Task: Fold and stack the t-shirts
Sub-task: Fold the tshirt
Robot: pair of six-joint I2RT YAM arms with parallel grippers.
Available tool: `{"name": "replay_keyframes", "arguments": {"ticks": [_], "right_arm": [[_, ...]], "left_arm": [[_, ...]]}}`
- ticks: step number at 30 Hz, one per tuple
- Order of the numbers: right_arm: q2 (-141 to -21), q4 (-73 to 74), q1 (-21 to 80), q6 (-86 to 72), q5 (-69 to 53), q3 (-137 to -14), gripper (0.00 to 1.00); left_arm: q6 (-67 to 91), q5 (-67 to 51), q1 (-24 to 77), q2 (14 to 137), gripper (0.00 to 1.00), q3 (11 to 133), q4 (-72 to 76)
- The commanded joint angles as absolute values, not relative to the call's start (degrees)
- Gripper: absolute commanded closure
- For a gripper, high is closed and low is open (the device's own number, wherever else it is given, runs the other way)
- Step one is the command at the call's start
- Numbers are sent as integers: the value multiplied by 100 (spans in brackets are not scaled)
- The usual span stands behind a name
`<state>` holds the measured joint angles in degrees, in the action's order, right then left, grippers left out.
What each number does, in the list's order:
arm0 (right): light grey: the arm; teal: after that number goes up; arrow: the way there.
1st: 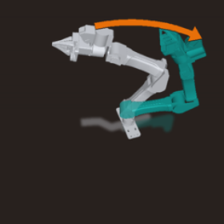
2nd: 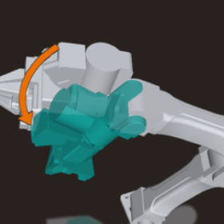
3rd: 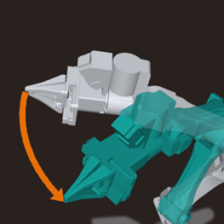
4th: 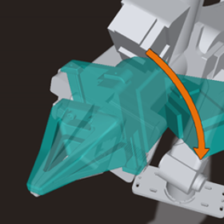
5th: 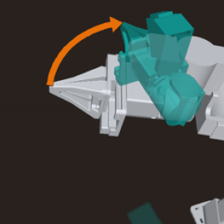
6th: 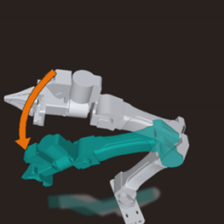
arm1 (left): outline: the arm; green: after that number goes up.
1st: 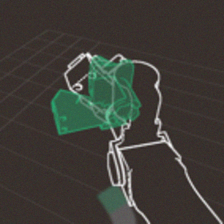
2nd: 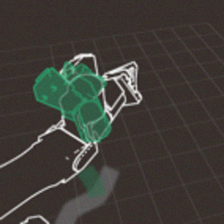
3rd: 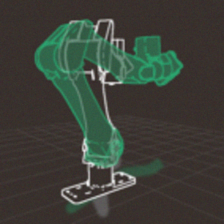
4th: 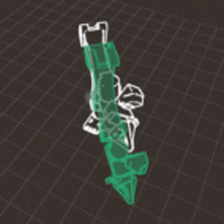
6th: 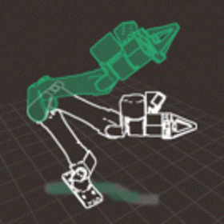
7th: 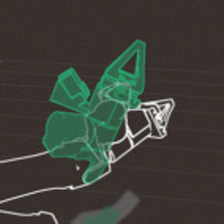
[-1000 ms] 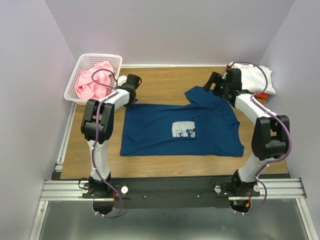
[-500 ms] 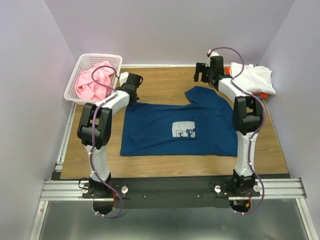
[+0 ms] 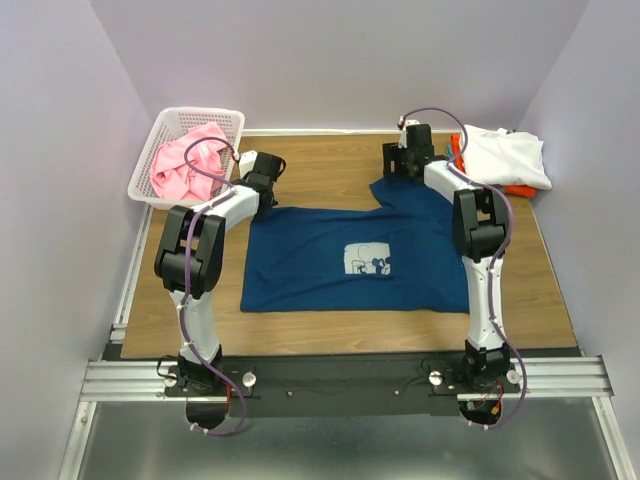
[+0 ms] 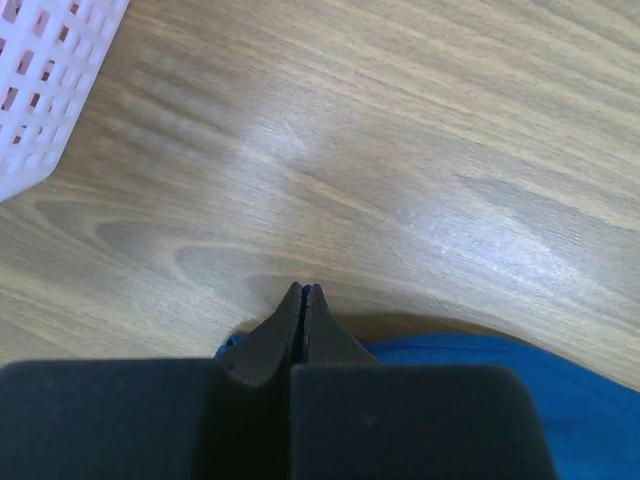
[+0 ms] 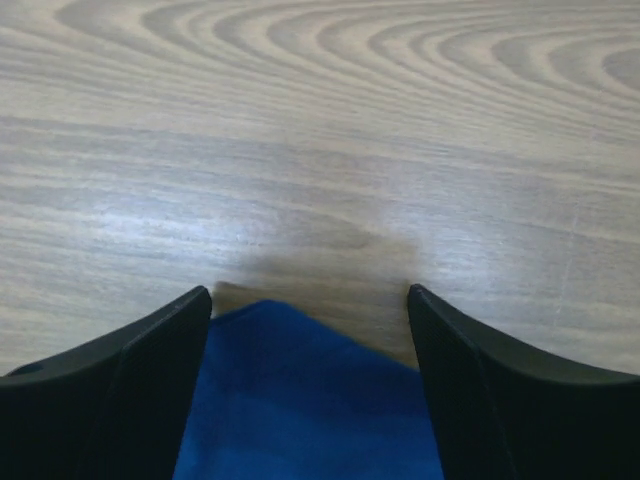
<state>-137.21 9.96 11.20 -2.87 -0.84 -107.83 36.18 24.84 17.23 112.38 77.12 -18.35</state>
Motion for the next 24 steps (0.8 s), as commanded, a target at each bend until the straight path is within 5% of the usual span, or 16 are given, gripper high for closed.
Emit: {"name": "replay_keyframes", "arguments": {"ticks": [1,7,10,12,13,24], "right_arm": [[-13737,1177,1204,-211,324,-10503,17],[-13606,1371,1213,-299,650,-10372,33],[-13413,1397,1213,-378,747,-10205,65],[-13325,1397,1213,-378,712,-10143,77],[-13237,1397,1222,-378,642,-10090,99],[-13341,1301,1222,-545,1739,-11372,99]], "left_arm": [[3586,2487,1731,11021,100,7690,-1714],[3577,2496,1731,11004,100,7655,-1679],[3568,2444,1731,10995,100,7673,-1653],[3560,2426,1731,10986,100,7664,-1644],[3560,2426,1731,10978,100,7647,-1635],[3533,2522,1731,10802,100,7559,-1591]]}}
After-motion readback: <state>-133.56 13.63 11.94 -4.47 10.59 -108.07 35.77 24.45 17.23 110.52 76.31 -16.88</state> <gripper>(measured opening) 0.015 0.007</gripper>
